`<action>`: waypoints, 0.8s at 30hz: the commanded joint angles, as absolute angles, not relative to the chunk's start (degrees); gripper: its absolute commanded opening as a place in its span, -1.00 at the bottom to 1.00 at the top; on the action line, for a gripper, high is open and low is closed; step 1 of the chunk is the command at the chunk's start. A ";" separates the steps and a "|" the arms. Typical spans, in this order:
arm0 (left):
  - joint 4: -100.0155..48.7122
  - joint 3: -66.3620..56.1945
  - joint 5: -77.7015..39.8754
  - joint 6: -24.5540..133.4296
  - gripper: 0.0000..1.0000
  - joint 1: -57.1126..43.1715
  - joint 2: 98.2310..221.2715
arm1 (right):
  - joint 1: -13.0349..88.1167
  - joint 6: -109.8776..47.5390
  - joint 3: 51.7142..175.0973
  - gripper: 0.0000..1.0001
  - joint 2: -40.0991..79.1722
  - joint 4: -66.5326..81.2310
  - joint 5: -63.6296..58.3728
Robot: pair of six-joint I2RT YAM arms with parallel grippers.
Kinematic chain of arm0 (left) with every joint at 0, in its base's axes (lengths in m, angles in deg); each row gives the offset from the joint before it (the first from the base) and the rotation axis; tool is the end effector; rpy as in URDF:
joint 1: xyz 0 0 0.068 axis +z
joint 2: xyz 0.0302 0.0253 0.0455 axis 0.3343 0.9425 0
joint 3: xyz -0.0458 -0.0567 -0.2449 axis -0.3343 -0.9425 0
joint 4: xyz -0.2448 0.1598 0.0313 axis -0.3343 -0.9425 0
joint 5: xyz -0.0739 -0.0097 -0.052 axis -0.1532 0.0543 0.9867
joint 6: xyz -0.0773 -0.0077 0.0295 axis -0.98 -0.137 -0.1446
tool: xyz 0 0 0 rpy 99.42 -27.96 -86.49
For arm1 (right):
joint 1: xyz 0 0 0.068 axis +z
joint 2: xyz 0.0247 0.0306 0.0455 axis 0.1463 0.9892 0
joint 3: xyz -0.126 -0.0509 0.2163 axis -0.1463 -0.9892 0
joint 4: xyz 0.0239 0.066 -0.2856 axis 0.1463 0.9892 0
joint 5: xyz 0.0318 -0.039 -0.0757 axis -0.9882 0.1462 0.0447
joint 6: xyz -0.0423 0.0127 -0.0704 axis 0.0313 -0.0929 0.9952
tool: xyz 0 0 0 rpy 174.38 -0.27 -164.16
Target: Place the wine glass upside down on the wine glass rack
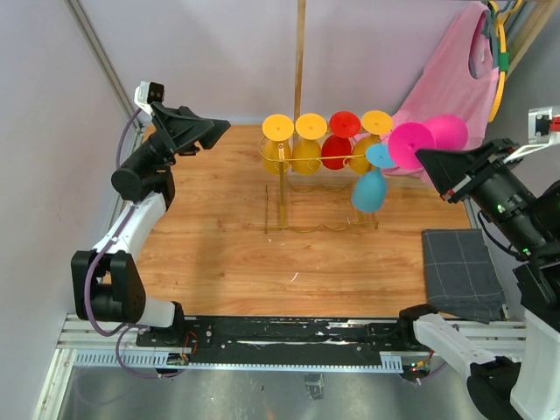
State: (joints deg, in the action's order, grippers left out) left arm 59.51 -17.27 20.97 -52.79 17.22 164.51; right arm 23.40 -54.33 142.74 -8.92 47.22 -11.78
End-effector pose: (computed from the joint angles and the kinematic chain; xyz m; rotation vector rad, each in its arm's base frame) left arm 0.3062 -0.0663 0.4286 0.1441 1.1174 -2.1023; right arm 0.1243 0.0550 0.5965 -0.0699 1.4237 0.8521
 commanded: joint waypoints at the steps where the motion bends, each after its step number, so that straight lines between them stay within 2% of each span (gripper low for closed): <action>1: 73.76 -16.29 22.33 -62.62 0.19 17.77 164.26 | 22.87 -54.22 147.47 -0.99 -10.39 64.49 -2.90; 5: 73.75 -16.58 22.58 -62.39 0.18 17.77 164.16 | 22.83 -58.09 149.82 -0.99 -10.68 74.31 -1.45; 10: 73.82 -17.45 22.51 -62.22 0.18 17.77 163.91 | 22.83 -64.51 143.95 -0.99 -12.96 76.68 -7.83; 19: 73.70 -19.52 22.31 -62.47 0.18 17.77 162.39 | 22.83 -79.55 123.51 -0.99 -19.42 62.87 -20.88; 24: 73.21 -19.73 22.22 -62.36 0.17 17.84 161.63 | 22.83 -87.06 113.50 -0.99 -22.53 52.87 -23.81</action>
State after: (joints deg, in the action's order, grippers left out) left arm 59.51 -19.80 21.62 -52.79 17.24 163.92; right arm 23.40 -78.07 118.81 -20.07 63.81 -19.13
